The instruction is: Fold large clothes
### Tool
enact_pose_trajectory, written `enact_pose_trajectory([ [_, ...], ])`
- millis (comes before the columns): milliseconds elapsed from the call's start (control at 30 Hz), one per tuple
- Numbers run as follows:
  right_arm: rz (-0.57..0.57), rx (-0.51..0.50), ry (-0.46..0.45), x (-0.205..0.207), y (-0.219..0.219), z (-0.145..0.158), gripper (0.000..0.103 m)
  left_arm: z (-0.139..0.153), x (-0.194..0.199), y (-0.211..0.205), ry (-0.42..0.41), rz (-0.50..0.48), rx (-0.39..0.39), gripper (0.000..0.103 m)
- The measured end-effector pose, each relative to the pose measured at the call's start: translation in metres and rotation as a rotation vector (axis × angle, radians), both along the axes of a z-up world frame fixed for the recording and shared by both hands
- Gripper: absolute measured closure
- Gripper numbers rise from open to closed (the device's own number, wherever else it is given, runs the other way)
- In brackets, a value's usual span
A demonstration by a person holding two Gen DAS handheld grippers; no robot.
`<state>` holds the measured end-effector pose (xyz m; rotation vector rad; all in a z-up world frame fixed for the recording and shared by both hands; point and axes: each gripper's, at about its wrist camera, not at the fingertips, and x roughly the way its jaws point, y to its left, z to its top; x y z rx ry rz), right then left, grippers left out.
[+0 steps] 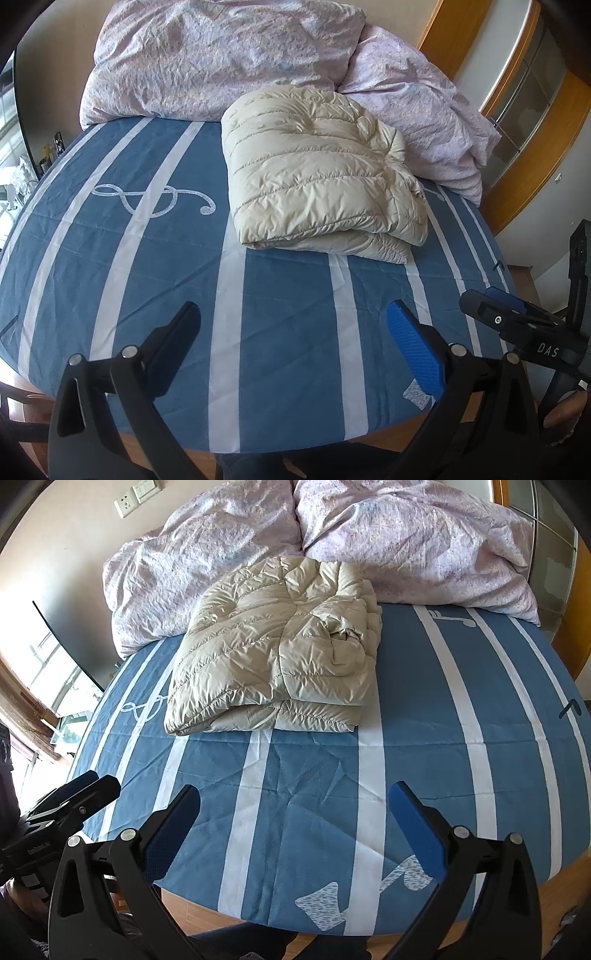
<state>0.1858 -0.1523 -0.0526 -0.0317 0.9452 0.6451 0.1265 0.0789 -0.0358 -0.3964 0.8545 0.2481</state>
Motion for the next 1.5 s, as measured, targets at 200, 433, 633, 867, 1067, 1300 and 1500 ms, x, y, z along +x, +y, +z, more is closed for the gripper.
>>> enact_pose_trajectory([
  [200,0.000,-0.003,0.001,0.0017,-0.0002,-0.0009,0.001,-0.0011,0.0016,-0.0006,-0.011,-0.016,-0.025,0.003],
  [433,-0.006,-0.004,0.002,0.0030,-0.0003,-0.0018,0.001,-0.0016,0.0026,-0.0002,-0.016,-0.020,-0.037,0.003],
  [633,-0.007,-0.005,0.004,0.0035,-0.0006,-0.0029,0.001,-0.0024,0.0041,-0.0007,-0.011,-0.018,-0.034,0.003],
  [867,-0.008,-0.005,0.005,0.0039,0.0002,-0.0029,0.001,-0.0028,0.0045,-0.0004,-0.011,-0.017,-0.035,0.003],
  [1067,-0.007,-0.005,0.005,0.0042,0.0001,-0.0028,0.001,-0.0027,0.0050,0.0000,-0.011,-0.018,-0.034,0.003],
  [1300,-0.007,-0.006,0.005,0.0044,0.0004,-0.0031,0.001,-0.0028,0.0054,0.0009,-0.011,-0.019,-0.035,0.003],
  [1500,-0.009,-0.006,0.006,0.0047,0.0008,-0.0034,0.001,-0.0028,0.0060,0.0013,-0.010,-0.019,-0.034,0.003],
])
